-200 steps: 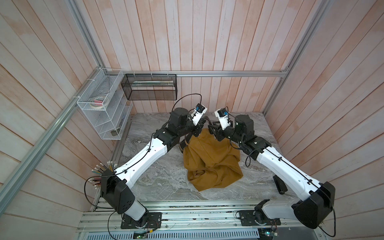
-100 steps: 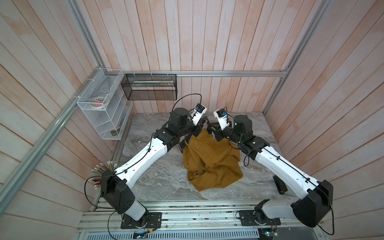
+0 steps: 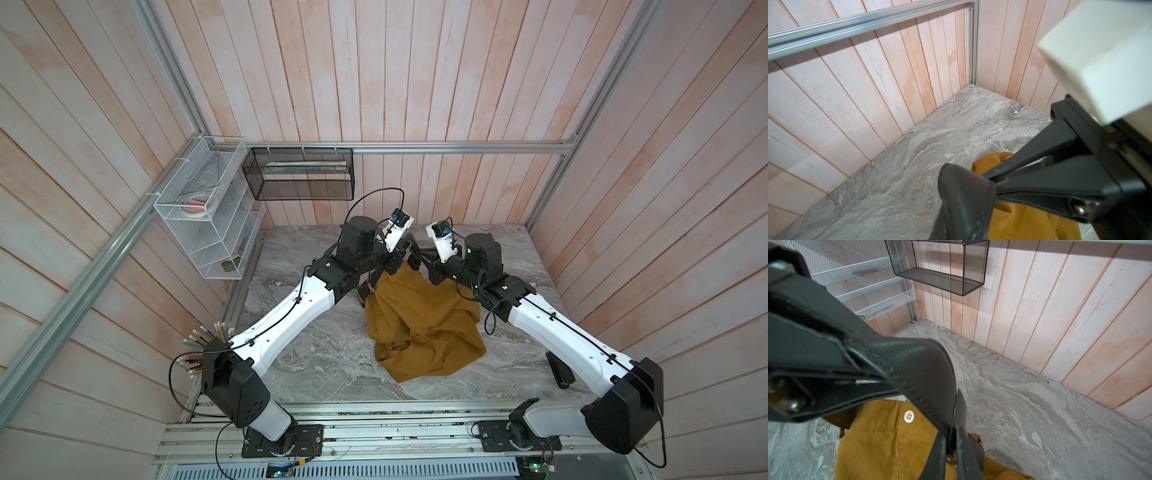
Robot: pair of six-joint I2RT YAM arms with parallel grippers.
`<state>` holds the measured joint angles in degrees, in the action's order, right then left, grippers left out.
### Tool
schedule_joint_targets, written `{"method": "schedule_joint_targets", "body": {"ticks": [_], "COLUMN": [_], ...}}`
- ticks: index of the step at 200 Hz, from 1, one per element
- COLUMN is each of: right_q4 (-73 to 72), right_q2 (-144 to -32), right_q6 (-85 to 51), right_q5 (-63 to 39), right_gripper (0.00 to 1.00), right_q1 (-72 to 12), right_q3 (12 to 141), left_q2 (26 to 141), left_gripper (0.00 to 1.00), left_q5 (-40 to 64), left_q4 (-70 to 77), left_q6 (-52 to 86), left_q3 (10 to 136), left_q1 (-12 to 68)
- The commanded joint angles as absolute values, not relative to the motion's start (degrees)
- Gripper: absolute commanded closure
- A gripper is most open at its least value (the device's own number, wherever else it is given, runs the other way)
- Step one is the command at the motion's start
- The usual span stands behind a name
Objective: Remove the belt from the trousers
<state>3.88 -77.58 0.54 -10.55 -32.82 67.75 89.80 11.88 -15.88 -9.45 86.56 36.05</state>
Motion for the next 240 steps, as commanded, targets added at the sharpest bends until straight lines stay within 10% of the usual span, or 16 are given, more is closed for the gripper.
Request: {"method": "schedule_joint_targets", "body": {"ticks": [1,132,177,240], "right_q4": [6.32,2.67,1.87,0.98], "right_q2": [-78.65,-76.92,-76.3,-76.11], "right_q6": [0.1,-1.49,-1.67,-1.93], "right_q5": [-10.01,-10.63,-10.98,-11.43], "right_gripper": [0.99,0.79,1.0,0.96], "right_q1": [-32.82,-30.97,-30.57,-30.47], "right_q3": [66.35,60.32,59.29,58.01], "left_q2": [88.65,84.68,83.96,83.22], "left_gripper": [1.0,1.0,1.0,1.0], "left_q5": [13.68,18.84,20.29,21.22], "left_q4": [-11.58,-4.77,-2.92,-1.96], "left_q6": [-9.23,-2.75,-1.04,-0.01], "left_q3": [89.17,89.4,88.48,88.08], "left_q1": [36.47,34.98,34.72,34.5]}}
